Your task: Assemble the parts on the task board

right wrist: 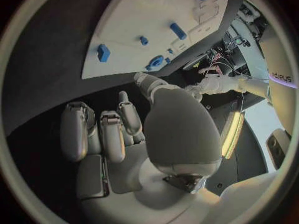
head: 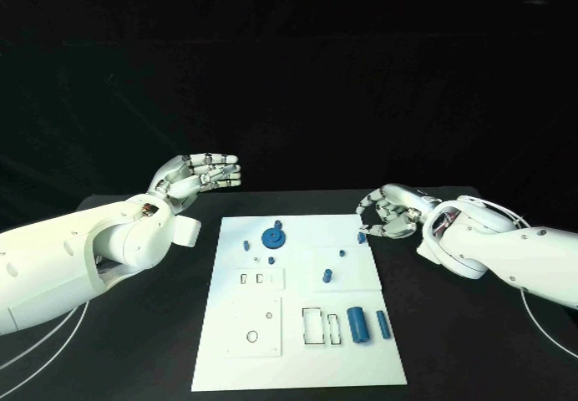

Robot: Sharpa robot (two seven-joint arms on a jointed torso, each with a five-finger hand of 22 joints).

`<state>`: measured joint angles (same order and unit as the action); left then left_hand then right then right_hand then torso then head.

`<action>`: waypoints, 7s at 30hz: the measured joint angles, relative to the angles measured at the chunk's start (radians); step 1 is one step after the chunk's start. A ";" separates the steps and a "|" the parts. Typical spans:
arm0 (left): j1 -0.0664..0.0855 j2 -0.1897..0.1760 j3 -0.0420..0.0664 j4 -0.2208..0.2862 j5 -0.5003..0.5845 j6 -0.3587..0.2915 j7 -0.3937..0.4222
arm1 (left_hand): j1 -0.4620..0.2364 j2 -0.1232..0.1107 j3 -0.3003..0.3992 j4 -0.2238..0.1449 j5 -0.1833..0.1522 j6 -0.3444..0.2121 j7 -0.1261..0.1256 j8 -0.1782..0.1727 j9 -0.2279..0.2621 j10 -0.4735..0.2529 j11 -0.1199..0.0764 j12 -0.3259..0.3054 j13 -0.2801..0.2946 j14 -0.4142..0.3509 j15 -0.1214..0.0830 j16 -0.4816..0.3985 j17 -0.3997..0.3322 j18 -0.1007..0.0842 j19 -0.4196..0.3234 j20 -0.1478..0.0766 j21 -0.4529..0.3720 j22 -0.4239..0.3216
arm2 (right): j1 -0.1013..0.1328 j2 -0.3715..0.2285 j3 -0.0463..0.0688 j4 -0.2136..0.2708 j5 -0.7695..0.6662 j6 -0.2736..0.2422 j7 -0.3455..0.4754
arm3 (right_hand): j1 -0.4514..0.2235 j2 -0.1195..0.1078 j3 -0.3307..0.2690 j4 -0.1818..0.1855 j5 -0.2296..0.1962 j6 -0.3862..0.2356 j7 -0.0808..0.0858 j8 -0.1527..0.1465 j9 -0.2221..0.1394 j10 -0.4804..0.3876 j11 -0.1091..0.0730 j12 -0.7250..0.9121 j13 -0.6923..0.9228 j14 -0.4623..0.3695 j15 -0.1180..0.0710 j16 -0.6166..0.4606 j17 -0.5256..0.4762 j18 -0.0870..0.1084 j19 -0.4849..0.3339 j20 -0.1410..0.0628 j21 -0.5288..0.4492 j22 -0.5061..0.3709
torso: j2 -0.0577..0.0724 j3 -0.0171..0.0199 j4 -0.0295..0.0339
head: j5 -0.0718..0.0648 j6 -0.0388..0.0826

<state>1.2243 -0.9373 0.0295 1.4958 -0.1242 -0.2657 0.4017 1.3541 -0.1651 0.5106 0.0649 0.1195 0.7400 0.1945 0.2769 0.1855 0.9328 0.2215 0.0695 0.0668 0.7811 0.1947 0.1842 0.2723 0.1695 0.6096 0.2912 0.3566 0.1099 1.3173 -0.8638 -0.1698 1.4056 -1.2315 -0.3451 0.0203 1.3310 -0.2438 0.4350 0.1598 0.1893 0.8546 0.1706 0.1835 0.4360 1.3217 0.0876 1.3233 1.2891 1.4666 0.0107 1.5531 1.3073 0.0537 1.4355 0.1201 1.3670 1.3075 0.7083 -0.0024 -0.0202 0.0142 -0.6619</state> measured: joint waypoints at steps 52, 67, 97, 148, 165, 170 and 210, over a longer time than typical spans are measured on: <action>-0.001 0.001 -0.001 -0.007 0.000 0.008 0.000 | 0.004 0.004 0.000 0.000 0.000 0.000 0.000 0.000 0.000 0.000 0.000 0.000 0.000 0.000 0.000 -0.004 -0.001 0.000 0.003 -0.004 0.002 0.000 | -0.071 0.086 -0.003 -0.154 0.003 0.053 0.029 | 0.022 0.012 0.017 -0.016 0.004 0.004 0.003 -0.004 -0.001 0.000 0.000 0.006 0.015 0.000 0.000 0.000 0.000 0.000 0.008 0.000 0.013 0.000 | 0.000 0.0010 0.0031 | 0.006 -0.022; -0.001 0.001 -0.001 -0.008 0.000 0.008 0.000 | 0.004 0.004 0.000 0.000 0.000 0.000 0.000 0.000 0.000 0.000 0.000 0.000 0.000 0.000 0.000 -0.004 -0.001 0.000 0.003 -0.004 0.002 0.000 | -0.072 0.090 -0.003 -0.161 0.005 0.052 0.031 | 0.017 0.042 0.050 -0.014 0.008 0.025 -0.003 -0.001 -0.001 0.011 -0.004 0.015 0.018 0.000 0.000 0.000 0.000 0.000 0.011 -0.004 0.021 0.000 | -0.001 0.0016 0.0024 | 0.010 -0.025; -0.001 -0.001 -0.001 -0.009 0.000 0.009 0.000 | 0.004 0.004 0.000 0.000 0.000 0.000 0.000 0.000 0.001 0.000 0.000 0.000 0.000 0.003 -0.003 -0.004 -0.001 0.000 0.007 0.000 0.002 0.000 | -0.072 0.098 -0.003 -0.173 0.004 0.055 0.028 | 0.011 0.046 0.061 -0.025 -0.004 0.033 -0.004 0.002 0.000 0.015 -0.007 0.019 0.019 0.000 0.000 0.000 0.000 0.000 0.018 -0.004 0.025 0.000 | -0.001 0.0022 0.0025 | 0.009 -0.030; -0.001 -0.004 -0.001 -0.008 0.000 0.013 -0.003 | 0.004 0.004 0.000 0.000 0.000 0.000 0.000 0.005 0.002 0.000 0.000 0.000 0.000 0.003 -0.003 -0.004 -0.002 0.000 0.007 0.000 0.002 0.000 | -0.074 0.091 -0.002 -0.140 -0.014 -0.001 -0.016 | -0.012 0.110 0.112 -0.060 0.006 0.108 -0.044 0.073 0.014 0.067 -0.051 0.045 0.018 -0.004 -0.040 0.003 0.000 0.000 0.031 -0.038 0.041 0.000 | -0.002 0.0022 0.0036 | 0.006 -0.039; -0.001 0.001 -0.003 -0.010 0.000 0.015 -0.006 | 0.004 0.004 0.000 0.000 0.000 0.000 0.000 0.005 0.002 0.000 0.000 0.000 0.000 0.007 0.000 -0.008 -0.002 0.000 0.007 0.000 0.002 -0.001 | -0.011 0.102 0.003 0.146 -0.054 -0.065 -0.196 | -0.019 0.117 0.116 -0.066 0.030 0.105 -0.048 0.073 0.014 0.067 -0.051 0.041 0.018 -0.004 -0.040 0.003 0.000 0.000 0.031 -0.038 0.044 0.000 | -0.010 -0.0035 0.0005 | 0.009 -0.040; -0.001 0.004 -0.005 -0.011 0.000 0.015 -0.007 | 0.004 0.004 0.000 0.000 0.000 0.000 0.000 0.005 0.001 0.000 0.000 0.000 0.000 0.007 0.000 -0.008 -0.002 0.000 0.007 0.000 0.002 -0.001 | -0.023 0.163 0.003 0.190 -0.089 -0.076 -0.248 | -0.019 0.117 0.118 -0.069 0.035 0.104 -0.048 0.073 0.014 0.067 -0.051 0.041 0.018 -0.004 -0.040 0.003 0.000 0.000 0.031 -0.038 0.044 0.000 | -0.013 -0.0047 0.0002 | 0.014 -0.042; -0.001 0.021 -0.012 -0.013 -0.001 0.019 -0.023 | 0.004 0.004 0.000 0.000 0.000 0.000 0.000 0.005 0.002 0.000 0.000 0.000 0.000 0.007 0.000 -0.008 -0.003 0.000 0.007 0.000 0.002 -0.002 | -0.171 0.407 -0.011 0.102 -0.318 -0.102 -0.441 | -0.081 0.083 0.106 -0.059 0.017 0.099 -0.049 0.127 0.014 0.067 -0.051 0.035 0.019 -0.004 -0.040 0.003 0.000 0.000 0.031 -0.038 0.040 0.000 | -0.015 -0.0049 0.0023 | 0.052 -0.067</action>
<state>1.2232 -0.9165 0.0176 1.4829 -0.1248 -0.2469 0.3791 1.3581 -0.1612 0.5106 0.0649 0.1195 0.7400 0.1945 0.2819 0.1877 0.9328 0.2215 0.0695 0.0668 0.7881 0.1950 0.1766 0.2694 0.1694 0.6164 0.2911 0.3583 0.1078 1.1467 -0.4565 -0.1812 1.5074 -1.5496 -0.4474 -0.4210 1.2495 -0.1605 0.5407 0.1008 0.2065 0.9533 0.1215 0.3105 0.4503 1.3888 0.0365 1.3582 1.3078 1.4630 -0.0288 1.5561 1.3073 0.0536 1.4661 0.0824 1.4074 1.3077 0.6934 -0.0073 -0.0179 0.0658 -0.7291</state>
